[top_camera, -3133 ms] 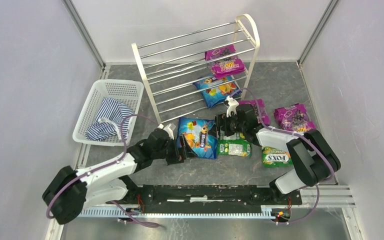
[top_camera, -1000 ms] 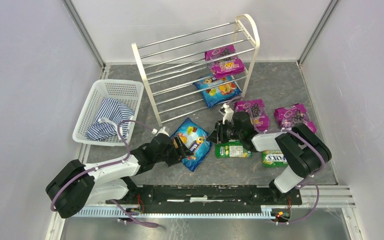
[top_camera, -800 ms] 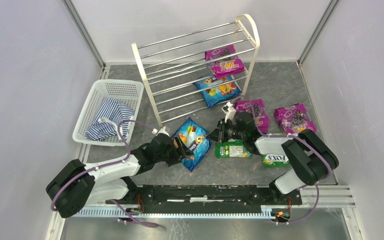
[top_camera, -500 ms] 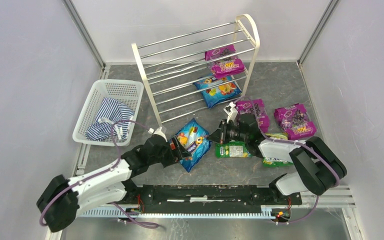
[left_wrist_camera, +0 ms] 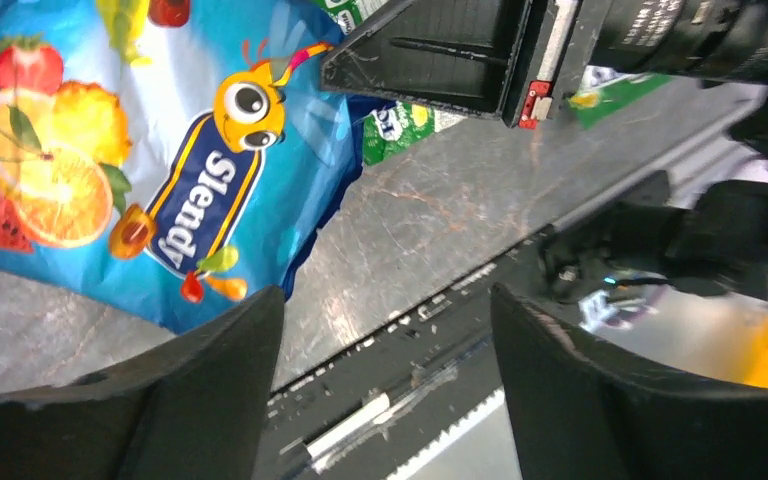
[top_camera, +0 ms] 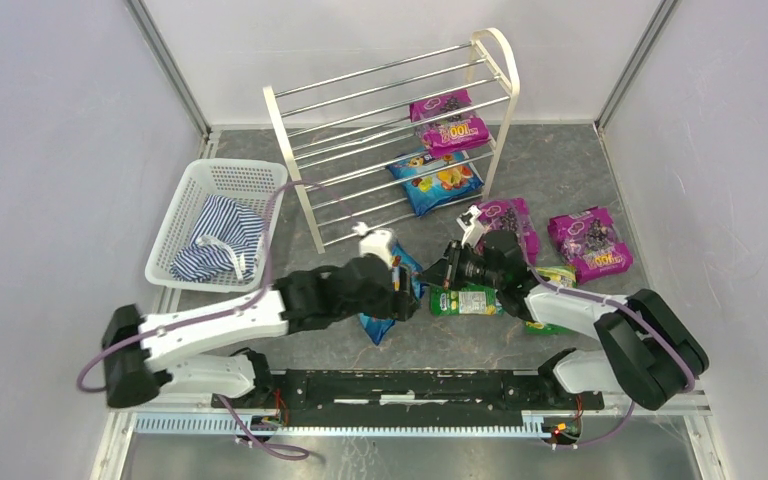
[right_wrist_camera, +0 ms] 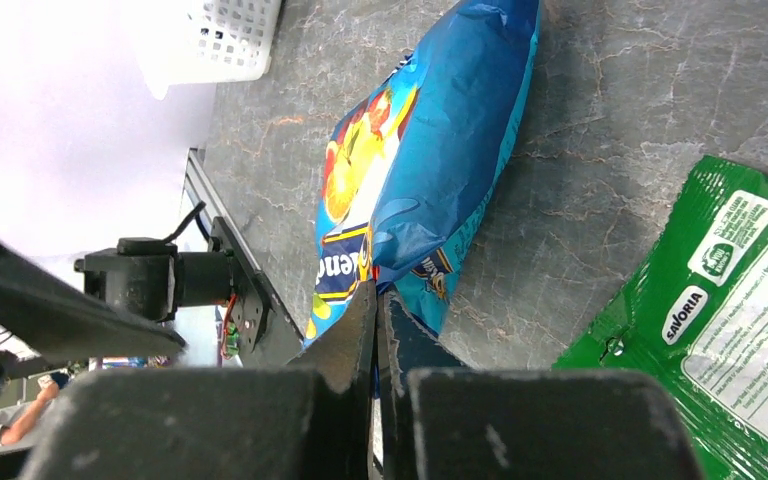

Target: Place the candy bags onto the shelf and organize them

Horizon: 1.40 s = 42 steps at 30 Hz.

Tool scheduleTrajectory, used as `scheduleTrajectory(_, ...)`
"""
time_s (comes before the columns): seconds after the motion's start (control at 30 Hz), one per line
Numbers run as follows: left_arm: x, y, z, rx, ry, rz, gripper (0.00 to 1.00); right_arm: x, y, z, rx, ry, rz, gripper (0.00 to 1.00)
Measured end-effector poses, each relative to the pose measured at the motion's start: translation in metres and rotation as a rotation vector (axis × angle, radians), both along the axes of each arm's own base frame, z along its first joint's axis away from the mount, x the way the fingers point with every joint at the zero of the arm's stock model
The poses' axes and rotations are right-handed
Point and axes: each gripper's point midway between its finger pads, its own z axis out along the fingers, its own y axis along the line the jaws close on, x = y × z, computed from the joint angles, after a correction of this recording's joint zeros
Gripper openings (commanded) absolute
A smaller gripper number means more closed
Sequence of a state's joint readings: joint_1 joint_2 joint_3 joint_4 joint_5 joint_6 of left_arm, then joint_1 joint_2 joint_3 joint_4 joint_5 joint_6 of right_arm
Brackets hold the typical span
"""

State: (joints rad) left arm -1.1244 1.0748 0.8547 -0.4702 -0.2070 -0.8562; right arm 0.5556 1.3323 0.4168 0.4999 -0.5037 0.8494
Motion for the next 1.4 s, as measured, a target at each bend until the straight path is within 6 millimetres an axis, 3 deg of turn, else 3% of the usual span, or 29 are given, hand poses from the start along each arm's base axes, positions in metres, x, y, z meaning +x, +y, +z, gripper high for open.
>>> scheduleTrajectory(0.13,0.002,-0.025,-0.03,0.213,-0.06,-0.047,0.64,0.0,-0.002,0.001,-0.003,0.017,-0.018,0.0)
scheduleTrajectory(0.3,0.008,-0.018,-0.072,0.474,-0.107,-0.058,0.62,-0.002,-0.005,0.003,-0.006,0.032,-0.032,0.0)
scheduleTrajectory(0.43,0.016,-0.016,-0.078,0.564,-0.151,-0.045,0.57,-0.002,-0.006,0.007,-0.003,0.024,-0.042,0.0)
scheduleTrajectory(0.77,0.022,-0.018,-0.088,0.625,-0.178,-0.044,0.12,-0.005,-0.007,0.007,0.003,0.041,-0.049,0.0)
scheduleTrajectory(0.8,0.022,-0.018,-0.087,0.624,-0.179,-0.044,0.07,-0.005,-0.007,0.008,0.004,0.041,-0.05,0.04)
scheduleTrajectory(0.83,0.023,-0.018,-0.087,0.624,-0.18,-0.044,0.03,-0.005,-0.008,0.008,0.004,0.04,-0.05,0.14)
scheduleTrajectory(0.9,0.023,-0.018,-0.087,0.625,-0.18,-0.045,0.02,-0.005,-0.008,0.008,0.002,0.038,-0.049,0.4)
scheduleTrajectory(0.97,0.023,-0.019,-0.087,0.622,-0.181,-0.045,0.02,-0.005,-0.008,0.008,0.003,0.038,-0.05,0.74)
scheduleTrajectory(1.03,0.023,-0.02,-0.085,0.609,-0.184,-0.044,0.02,-0.005,-0.008,0.01,0.005,0.023,-0.048,0.93)
scheduleTrajectory(1.07,0.023,-0.02,-0.084,0.602,-0.185,-0.043,0.02,-0.005,-0.009,0.011,0.005,0.008,-0.047,0.98)
scheduleTrajectory(1.2,0.02,-0.015,-0.078,0.565,-0.19,-0.042,0.02,-0.002,-0.011,0.013,-0.001,-0.017,-0.064,0.98)
scheduleTrajectory(1.4,0.019,-0.015,-0.066,0.502,-0.201,-0.037,0.02,-0.002,-0.016,-0.005,-0.044,0.066,-0.108,0.98)
